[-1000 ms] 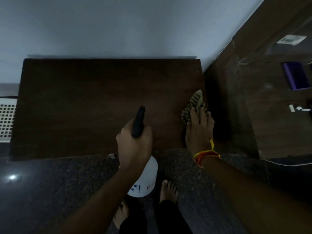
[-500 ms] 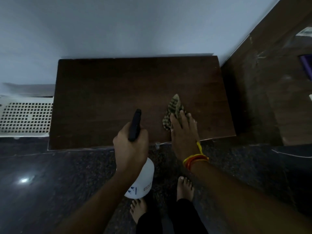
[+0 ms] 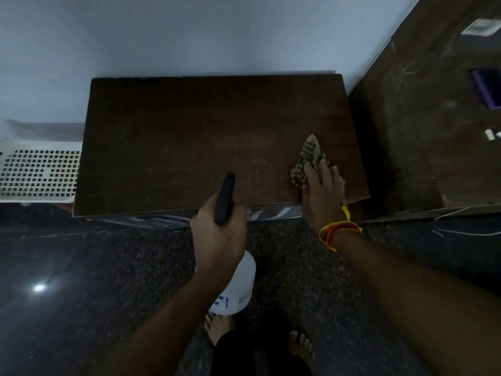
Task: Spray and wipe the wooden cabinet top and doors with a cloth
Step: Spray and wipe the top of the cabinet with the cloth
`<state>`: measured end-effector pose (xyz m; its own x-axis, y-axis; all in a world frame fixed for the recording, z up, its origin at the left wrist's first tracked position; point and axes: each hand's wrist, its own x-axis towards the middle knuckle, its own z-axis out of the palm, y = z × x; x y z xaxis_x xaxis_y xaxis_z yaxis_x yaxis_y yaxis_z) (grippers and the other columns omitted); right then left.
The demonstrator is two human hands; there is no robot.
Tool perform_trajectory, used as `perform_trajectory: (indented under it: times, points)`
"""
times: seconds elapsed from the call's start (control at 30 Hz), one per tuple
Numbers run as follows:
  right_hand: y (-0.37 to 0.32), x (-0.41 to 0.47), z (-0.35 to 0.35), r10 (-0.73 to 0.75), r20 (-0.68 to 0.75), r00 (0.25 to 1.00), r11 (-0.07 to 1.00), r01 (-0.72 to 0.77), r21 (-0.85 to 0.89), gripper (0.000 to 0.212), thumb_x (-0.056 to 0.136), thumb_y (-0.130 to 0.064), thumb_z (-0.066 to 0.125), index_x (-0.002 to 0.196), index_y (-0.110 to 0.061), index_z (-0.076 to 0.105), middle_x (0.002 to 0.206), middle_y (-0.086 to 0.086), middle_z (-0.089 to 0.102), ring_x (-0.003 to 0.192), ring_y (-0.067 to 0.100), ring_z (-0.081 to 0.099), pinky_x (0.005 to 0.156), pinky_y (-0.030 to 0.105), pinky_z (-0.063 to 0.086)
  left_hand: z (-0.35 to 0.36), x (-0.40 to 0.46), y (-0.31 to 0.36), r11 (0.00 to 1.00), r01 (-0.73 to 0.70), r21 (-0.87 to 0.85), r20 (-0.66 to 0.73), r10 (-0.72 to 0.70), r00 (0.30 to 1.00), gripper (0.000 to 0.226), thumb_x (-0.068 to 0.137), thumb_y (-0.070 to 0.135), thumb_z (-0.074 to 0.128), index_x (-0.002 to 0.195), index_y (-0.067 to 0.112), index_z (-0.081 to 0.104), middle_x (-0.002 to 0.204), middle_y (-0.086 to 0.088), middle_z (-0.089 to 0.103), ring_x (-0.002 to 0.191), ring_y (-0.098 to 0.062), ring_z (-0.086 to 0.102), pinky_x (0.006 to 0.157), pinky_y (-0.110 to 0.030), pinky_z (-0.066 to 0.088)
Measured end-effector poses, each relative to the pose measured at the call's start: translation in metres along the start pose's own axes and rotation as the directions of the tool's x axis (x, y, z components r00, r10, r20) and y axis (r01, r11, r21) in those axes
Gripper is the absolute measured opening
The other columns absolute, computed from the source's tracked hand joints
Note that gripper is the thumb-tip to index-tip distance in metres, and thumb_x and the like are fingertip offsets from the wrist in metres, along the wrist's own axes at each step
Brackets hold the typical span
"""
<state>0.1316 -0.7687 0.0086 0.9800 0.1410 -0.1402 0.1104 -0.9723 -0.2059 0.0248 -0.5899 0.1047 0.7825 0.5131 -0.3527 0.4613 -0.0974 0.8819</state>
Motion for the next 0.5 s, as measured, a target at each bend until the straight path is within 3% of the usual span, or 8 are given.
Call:
perform_trajectory:
  times: [0.33, 0.5]
  points:
    - [0.005, 0.0, -0.004, -0.061, 0.007, 0.998, 0.997, 0.061, 0.04, 0.047, 0.099, -0.024, 0.04, 0.145, -0.021, 0.032, 0.156, 0.016, 0.017, 0.143, 0.041, 0.01, 0.114, 0.054, 0.013, 0.027, -0.043, -0.014, 0.999, -0.041, -0.012, -0.088, 0.04, 0.995, 0.028, 0.093, 0.012, 0.055, 0.067, 0.012, 0.045, 0.056, -0.008, 0.038, 0.053, -0.022, 0.033, 0.049, -0.035, 0.029]
    - [0.004, -0.002, 0.002, -0.066, -0.048, 0.997, 0.996, 0.068, 0.051, 0.047, 0.098, -0.024, 0.042, 0.144, -0.022, 0.034, 0.155, 0.016, 0.021, 0.142, 0.042, 0.013, 0.115, 0.054, 0.014, 0.036, -0.051, -0.032, 0.998, -0.069, -0.012, -0.115, 0.067, 0.991, 0.028, 0.091, 0.01, 0.055, 0.066, 0.012, 0.043, 0.056, -0.006, 0.038, 0.051, -0.02, 0.03, 0.041, -0.023, 0.027]
